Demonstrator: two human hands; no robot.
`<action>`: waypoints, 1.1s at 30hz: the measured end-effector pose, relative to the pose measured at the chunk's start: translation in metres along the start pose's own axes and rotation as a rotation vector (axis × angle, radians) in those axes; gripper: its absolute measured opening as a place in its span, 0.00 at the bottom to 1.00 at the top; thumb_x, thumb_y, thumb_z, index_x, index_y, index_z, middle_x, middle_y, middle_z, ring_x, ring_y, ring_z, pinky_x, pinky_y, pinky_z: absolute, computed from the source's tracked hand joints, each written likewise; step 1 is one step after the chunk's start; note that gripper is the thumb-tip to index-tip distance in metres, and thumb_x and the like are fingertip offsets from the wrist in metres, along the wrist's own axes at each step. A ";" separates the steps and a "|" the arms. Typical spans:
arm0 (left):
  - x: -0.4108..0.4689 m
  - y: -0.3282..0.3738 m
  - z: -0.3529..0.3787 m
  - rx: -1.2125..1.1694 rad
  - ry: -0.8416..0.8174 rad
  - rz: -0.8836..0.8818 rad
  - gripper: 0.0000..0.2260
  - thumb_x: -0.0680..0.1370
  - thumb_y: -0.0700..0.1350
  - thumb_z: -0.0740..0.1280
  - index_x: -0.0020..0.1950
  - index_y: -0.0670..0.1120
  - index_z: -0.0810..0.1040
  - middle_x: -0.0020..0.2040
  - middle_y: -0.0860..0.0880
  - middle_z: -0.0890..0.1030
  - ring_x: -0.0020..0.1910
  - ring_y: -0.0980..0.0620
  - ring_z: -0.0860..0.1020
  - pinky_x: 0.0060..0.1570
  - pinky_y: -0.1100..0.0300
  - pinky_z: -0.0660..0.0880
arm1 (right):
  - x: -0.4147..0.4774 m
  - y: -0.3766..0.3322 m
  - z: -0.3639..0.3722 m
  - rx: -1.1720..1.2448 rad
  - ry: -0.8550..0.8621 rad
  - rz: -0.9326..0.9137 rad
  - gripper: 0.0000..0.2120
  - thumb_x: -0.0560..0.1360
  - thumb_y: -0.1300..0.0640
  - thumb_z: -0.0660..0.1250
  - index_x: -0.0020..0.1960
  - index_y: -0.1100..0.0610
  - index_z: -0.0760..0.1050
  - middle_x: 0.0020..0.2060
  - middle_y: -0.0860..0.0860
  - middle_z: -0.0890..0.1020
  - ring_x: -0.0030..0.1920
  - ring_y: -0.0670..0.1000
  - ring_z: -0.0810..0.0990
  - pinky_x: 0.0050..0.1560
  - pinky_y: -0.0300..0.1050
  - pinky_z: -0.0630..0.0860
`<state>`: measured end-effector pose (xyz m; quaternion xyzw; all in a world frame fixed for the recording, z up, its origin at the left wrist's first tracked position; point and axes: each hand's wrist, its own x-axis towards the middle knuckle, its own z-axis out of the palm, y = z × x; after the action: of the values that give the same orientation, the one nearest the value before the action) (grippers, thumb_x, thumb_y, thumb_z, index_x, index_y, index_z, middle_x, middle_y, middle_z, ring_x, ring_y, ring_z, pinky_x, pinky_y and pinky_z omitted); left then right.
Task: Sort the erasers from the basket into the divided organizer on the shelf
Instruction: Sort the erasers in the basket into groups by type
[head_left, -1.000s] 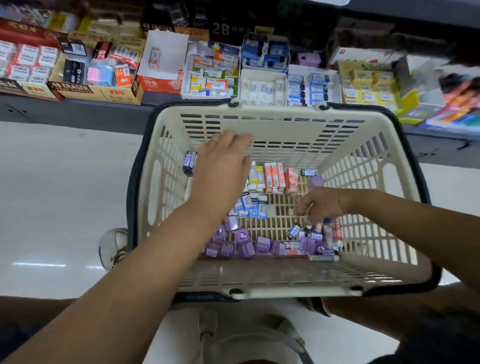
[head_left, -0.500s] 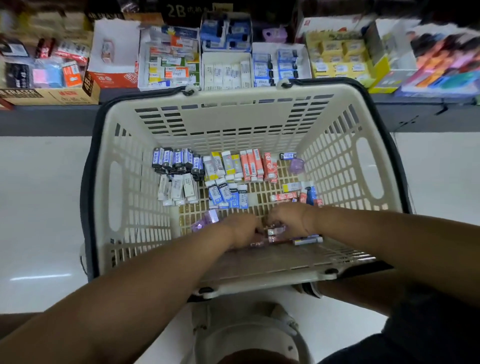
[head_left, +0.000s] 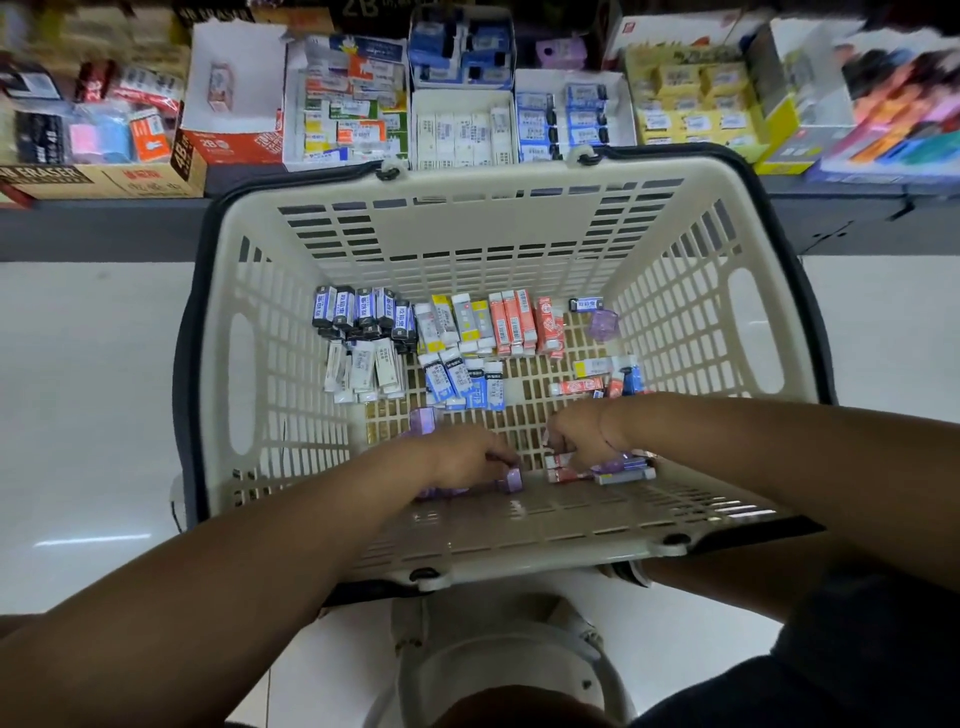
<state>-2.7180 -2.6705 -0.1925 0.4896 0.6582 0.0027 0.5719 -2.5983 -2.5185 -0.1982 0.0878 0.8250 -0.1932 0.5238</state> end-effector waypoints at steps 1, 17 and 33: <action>-0.001 0.000 -0.001 0.001 -0.005 0.000 0.16 0.81 0.50 0.61 0.69 0.51 0.74 0.69 0.51 0.73 0.65 0.50 0.72 0.58 0.63 0.65 | 0.001 0.001 0.001 0.006 -0.014 0.013 0.17 0.76 0.55 0.66 0.60 0.64 0.75 0.56 0.61 0.79 0.53 0.59 0.79 0.51 0.50 0.75; 0.004 0.016 -0.012 -0.597 0.251 -0.007 0.15 0.78 0.49 0.67 0.62 0.46 0.78 0.59 0.47 0.80 0.55 0.51 0.78 0.57 0.60 0.72 | -0.009 0.018 -0.022 1.137 0.275 -0.008 0.09 0.73 0.51 0.71 0.45 0.57 0.80 0.38 0.51 0.82 0.40 0.51 0.77 0.45 0.41 0.76; 0.072 0.025 -0.067 -0.824 0.683 -0.256 0.12 0.74 0.45 0.72 0.38 0.36 0.77 0.40 0.36 0.83 0.41 0.39 0.83 0.46 0.43 0.80 | 0.019 0.043 -0.061 1.168 0.809 0.426 0.05 0.74 0.59 0.70 0.48 0.60 0.80 0.45 0.58 0.84 0.44 0.56 0.83 0.51 0.47 0.80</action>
<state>-2.7431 -2.5743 -0.2093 0.1124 0.8051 0.3496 0.4657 -2.6424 -2.4550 -0.2016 0.5746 0.6815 -0.4473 0.0732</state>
